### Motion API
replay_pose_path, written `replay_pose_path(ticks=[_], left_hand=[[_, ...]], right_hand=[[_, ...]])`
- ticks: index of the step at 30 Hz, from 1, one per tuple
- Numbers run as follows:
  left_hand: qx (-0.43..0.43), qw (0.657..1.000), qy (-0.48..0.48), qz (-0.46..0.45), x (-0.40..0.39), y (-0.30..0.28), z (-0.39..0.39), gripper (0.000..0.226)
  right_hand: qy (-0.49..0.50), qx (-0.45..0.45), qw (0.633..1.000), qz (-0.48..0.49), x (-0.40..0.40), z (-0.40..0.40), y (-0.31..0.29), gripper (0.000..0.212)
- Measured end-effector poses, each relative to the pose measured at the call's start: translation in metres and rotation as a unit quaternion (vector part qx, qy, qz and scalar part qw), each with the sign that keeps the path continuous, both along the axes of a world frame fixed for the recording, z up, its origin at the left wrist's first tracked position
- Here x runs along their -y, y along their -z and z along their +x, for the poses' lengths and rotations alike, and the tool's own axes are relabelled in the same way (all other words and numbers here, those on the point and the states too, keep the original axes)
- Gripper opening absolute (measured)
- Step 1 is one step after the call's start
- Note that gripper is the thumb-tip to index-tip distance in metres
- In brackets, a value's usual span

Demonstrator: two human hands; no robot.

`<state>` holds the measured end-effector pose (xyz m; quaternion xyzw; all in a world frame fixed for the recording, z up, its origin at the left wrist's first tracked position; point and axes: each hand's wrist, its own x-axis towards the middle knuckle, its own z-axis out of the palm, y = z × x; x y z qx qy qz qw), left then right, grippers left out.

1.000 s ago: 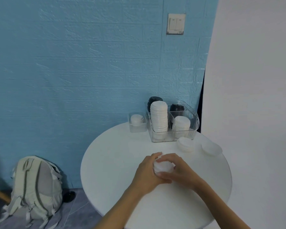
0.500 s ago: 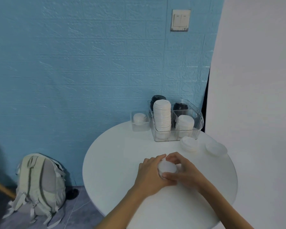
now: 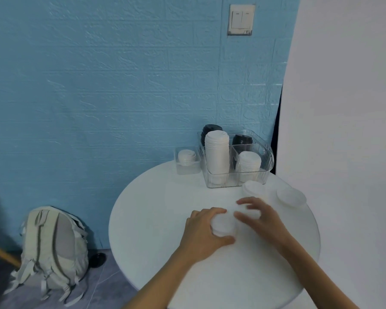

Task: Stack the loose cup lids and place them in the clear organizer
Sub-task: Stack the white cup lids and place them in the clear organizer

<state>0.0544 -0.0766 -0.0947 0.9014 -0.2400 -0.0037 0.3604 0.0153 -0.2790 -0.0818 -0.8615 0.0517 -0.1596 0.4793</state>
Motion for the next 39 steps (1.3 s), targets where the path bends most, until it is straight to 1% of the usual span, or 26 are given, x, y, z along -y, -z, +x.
replay_pose_path(ticks=[1, 2, 3, 4, 6, 7, 9, 12, 14, 17, 19, 22, 23, 24, 25, 27, 28, 29, 31, 32, 35, 37, 39], left_hand=[[-0.003, 1.000, 0.002, -0.003, 0.000, 0.000, 0.001, 0.064], [-0.005, 1.000, 0.005, -0.003, 0.000, 0.000, 0.001, 0.056], [-0.005, 1.000, 0.007, -0.002, 0.000, 0.001, 0.002, 0.051], [-0.006, 1.000, 0.008, -0.001, 0.000, 0.002, 0.002, 0.048], [-0.006, 1.000, 0.010, 0.000, 0.000, 0.002, 0.002, 0.046], [-0.006, 1.000, 0.010, 0.000, 0.001, 0.001, 0.001, 0.046], [-0.009, 1.000, 0.010, -0.001, 0.001, 0.000, 0.001, 0.046], [-0.012, 1.000, 0.008, 0.000, 0.001, -0.002, 0.001, 0.045], [-0.013, 1.000, 0.006, 0.000, 0.001, -0.001, 0.001, 0.046], [-0.011, 1.000, 0.005, 0.003, 0.002, -0.002, 0.001, 0.046], [-0.013, 1.000, 0.005, 0.004, 0.002, -0.002, 0.000, 0.046], [-0.016, 1.000, 0.003, 0.001, 0.002, -0.002, 0.000, 0.051], [-0.019, 1.000, 0.002, -0.001, 0.003, -0.003, 0.000, 0.058], [-0.025, 1.000, -0.001, -0.008, 0.003, -0.003, 0.000, 0.070], [-0.031, 0.999, -0.001, -0.017, 0.002, -0.004, -0.001, 0.084], [-0.041, 0.999, 0.002, -0.032, 0.000, -0.003, 0.000, 0.109], [-0.043, 0.998, 0.003, -0.039, 0.000, -0.002, 0.002, 0.116], [-0.046, 0.998, 0.004, -0.046, -0.001, 0.000, 0.002, 0.121], [-0.047, 0.997, 0.009, -0.054, -0.002, 0.001, 0.003, 0.121], [-0.043, 0.998, 0.011, -0.053, -0.002, 0.001, 0.004, 0.118], [-0.026, 0.999, 0.014, -0.044, -0.002, 0.001, 0.004, 0.104], [-0.019, 0.999, 0.017, -0.033, -0.002, 0.000, 0.003, 0.098], [-0.009, 0.999, 0.022, -0.024, -0.002, -0.001, 0.002, 0.092]], right_hand=[[0.070, 0.050, 0.995, -0.048, 0.010, 0.002, 0.002, 0.025], [0.129, 0.079, 0.984, -0.098, 0.021, 0.005, 0.001, 0.027], [0.176, 0.078, 0.972, -0.136, 0.034, 0.008, -0.001, 0.033], [0.207, 0.049, 0.964, -0.159, 0.048, 0.011, -0.003, 0.044], [0.222, -0.056, 0.958, -0.172, 0.073, 0.018, -0.003, 0.067], [0.219, -0.103, 0.954, -0.177, 0.083, 0.020, -0.001, 0.075], [0.200, -0.158, 0.945, -0.204, 0.096, 0.023, 0.006, 0.080], [0.150, -0.191, 0.935, -0.258, 0.104, 0.026, 0.011, 0.068], [0.146, -0.180, 0.938, -0.258, 0.104, 0.026, 0.016, 0.055], [0.155, -0.082, 0.953, -0.245, 0.096, 0.018, 0.020, 0.033], [0.171, -0.025, 0.960, -0.220, 0.082, 0.006, 0.015, 0.025], [0.194, 0.050, 0.972, -0.119, 0.048, -0.012, -0.002, 0.014], [0.180, 0.079, 0.978, -0.065, 0.034, -0.016, -0.008, 0.010], [0.153, 0.091, 0.984, -0.002, 0.021, -0.019, -0.013, 0.008], [0.113, 0.086, 0.988, 0.066, 0.009, -0.018, -0.017, 0.008], [0.034, 0.036, 0.980, 0.192, -0.008, -0.013, -0.021, 0.019], [0.006, -0.004, 0.974, 0.228, -0.014, -0.010, -0.022, 0.022], [-0.015, -0.041, 0.970, 0.240, -0.018, -0.006, -0.022, 0.023], [-0.030, -0.095, 0.972, 0.211, -0.023, 0.001, -0.019, 0.020], [-0.023, -0.102, 0.977, 0.185, -0.024, 0.006, -0.016, 0.018], [0.001, -0.075, 0.991, 0.107, -0.029, 0.015, -0.013, 0.012], [0.005, -0.060, 0.997, 0.039, -0.032, 0.019, -0.011, 0.011], [0.006, -0.057, 0.998, -0.006, -0.031, 0.022, -0.006, 0.013]])
